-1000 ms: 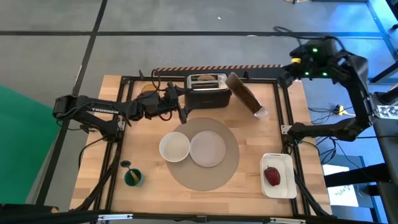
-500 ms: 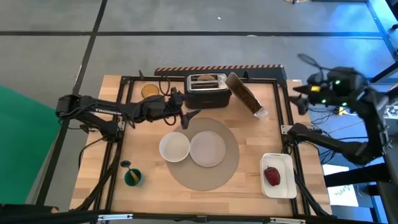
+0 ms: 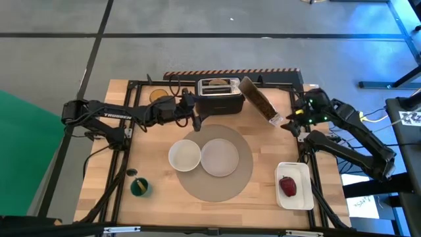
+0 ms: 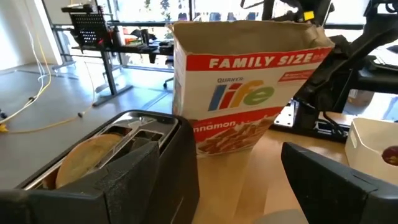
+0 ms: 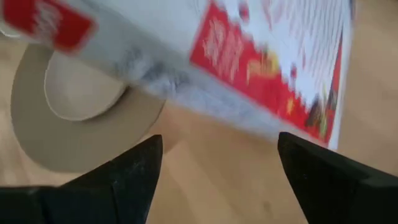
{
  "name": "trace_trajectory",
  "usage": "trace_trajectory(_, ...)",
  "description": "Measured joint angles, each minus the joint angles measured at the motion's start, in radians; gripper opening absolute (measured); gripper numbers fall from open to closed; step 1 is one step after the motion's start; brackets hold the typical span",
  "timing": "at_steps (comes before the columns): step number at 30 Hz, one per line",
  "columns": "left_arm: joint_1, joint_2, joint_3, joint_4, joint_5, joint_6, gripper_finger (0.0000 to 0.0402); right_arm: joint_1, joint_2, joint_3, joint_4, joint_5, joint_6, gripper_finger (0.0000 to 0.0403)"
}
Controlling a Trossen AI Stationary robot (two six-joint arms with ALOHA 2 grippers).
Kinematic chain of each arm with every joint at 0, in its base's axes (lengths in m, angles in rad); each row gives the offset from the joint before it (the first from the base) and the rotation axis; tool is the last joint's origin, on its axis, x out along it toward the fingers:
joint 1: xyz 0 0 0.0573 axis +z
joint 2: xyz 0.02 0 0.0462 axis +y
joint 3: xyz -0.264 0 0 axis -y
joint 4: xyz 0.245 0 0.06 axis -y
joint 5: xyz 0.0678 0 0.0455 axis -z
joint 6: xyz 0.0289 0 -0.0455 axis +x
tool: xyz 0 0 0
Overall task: Arrange a breakfast setting
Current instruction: Pour the cereal from the cereal box into the white bowl
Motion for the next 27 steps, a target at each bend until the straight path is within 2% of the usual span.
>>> trace_trajectory(2, -0.004, 0.000, 0.000, 0.003, -0.005, 0.000, 0.0334, 0.000, -0.007, -0.002, 0.031, 0.026, -0.046, 0.0308)
trace_trajectory(7, -0.005, 0.000, 0.000, 0.004, -0.009, 0.031, 0.0334, 0.000, -0.007, -0.003, 0.074, 0.014, -0.228, 0.0308)
trace_trajectory(13, -0.004, 0.000, 0.000, 0.014, -0.022, 0.053, 0.0334, 0.000, -0.005, -0.003, 0.103, 0.013, -0.312, 0.0308)
trace_trajectory(23, -0.015, 0.075, 0.080, 0.030, -0.045, 0.080, 0.0334, 0.000, -0.005, -0.003, 0.140, 0.038, -0.312, 0.0308)
trace_trajectory(27, -0.016, 0.105, 0.115, 0.026, -0.065, 0.080, 0.0334, -0.002, -0.004, -0.004, 0.178, -0.093, -0.140, 0.0308)
